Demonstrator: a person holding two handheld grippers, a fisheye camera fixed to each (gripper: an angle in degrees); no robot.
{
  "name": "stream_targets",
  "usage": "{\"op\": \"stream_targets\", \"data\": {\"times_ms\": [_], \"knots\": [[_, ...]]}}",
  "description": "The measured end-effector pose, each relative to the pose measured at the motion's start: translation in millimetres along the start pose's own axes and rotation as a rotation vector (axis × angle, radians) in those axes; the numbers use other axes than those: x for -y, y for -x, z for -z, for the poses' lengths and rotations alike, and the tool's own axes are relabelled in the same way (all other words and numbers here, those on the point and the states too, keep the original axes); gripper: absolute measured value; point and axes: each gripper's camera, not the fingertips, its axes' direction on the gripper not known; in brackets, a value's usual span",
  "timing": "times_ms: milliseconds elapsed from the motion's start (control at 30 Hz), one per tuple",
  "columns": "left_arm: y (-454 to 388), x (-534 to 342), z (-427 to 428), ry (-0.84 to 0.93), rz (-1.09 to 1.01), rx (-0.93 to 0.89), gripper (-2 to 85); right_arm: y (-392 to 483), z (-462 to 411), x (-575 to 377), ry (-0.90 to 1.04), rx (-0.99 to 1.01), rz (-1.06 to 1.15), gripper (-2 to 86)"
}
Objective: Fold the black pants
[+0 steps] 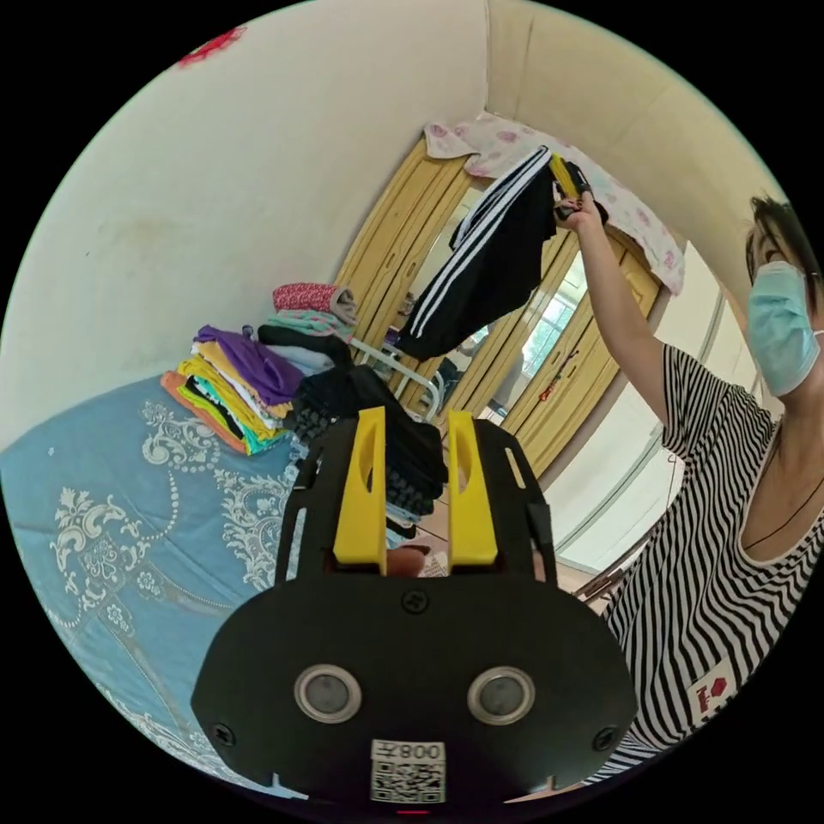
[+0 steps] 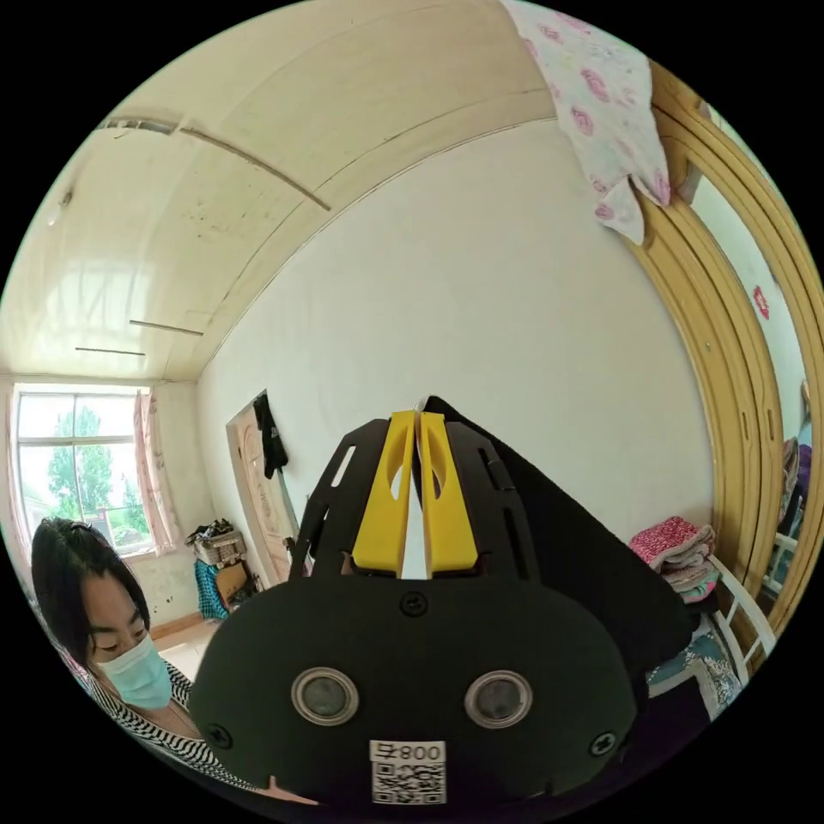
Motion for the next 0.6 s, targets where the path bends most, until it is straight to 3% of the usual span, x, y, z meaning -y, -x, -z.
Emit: {"op": "stream_targets", "data": {"times_ms": [100,167,367,600], "knots": [[-57.0,9.8,42.4,-0.005,-0.1,0.033,14.9,39.3,-36.6,-19.1,0.077,0.07,-0.044,0.4],[-95.3,2.1,84.1,-0.006,-0.156,0.21,16.1,58.7,-57.3,-37.7,0.109,0.136,-0.077,0.4],[-124.9,-46.4,228.2,-0.062,-0.059,0.508,14.6,115.6,-128.4,-111.6,0.223,0.388,-0.198,0.3],[-138.1,-104.7,365.1,-0.062,0.127,0.498,1.7,185.8,-228.9,-180.2,0.341,0.545,-0.264,0.4]]}}
